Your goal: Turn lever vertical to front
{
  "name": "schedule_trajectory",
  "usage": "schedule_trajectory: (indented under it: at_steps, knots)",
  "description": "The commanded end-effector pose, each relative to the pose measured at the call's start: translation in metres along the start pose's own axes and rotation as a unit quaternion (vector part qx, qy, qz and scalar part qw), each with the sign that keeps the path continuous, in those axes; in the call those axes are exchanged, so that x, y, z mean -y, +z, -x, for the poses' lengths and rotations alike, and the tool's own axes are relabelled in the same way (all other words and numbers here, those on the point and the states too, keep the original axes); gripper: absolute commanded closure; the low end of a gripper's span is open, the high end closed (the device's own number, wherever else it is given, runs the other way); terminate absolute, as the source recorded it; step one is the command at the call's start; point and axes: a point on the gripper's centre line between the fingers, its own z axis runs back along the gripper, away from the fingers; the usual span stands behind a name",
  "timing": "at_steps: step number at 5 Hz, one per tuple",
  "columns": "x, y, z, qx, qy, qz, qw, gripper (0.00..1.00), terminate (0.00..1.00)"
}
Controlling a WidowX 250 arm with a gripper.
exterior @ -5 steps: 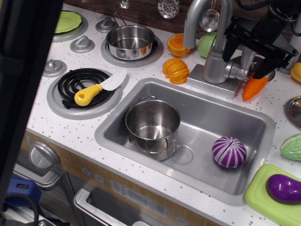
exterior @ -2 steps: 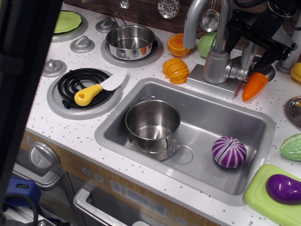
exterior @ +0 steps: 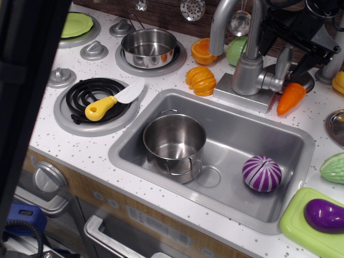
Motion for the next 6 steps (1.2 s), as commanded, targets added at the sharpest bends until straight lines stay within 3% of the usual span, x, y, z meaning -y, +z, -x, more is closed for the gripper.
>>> schedule_trajectory:
  at_steps: [1, 2, 3, 5, 6]
  knots:
    - [-0.014, 0.032, -0.018, 0.062, 0.007, -0.007, 0.998, 0.0, 0.0]
    - [-0.015, 0.033, -0.019, 0.051, 0.013, 0.003, 0.9986, 1.0, 0.0]
    - [-0.011, 0.034, -0.016, 0.042, 0.028, 0.009, 0.9987, 1.0, 0.0]
    - [0.013, 0.04, 0.009, -0.037, 0.088, 0.028, 0.9951, 1.0, 0.0]
    - [0.016, 0.031, 0.017, -0.053, 0.096, 0.053, 0.9925, 1.0, 0.0]
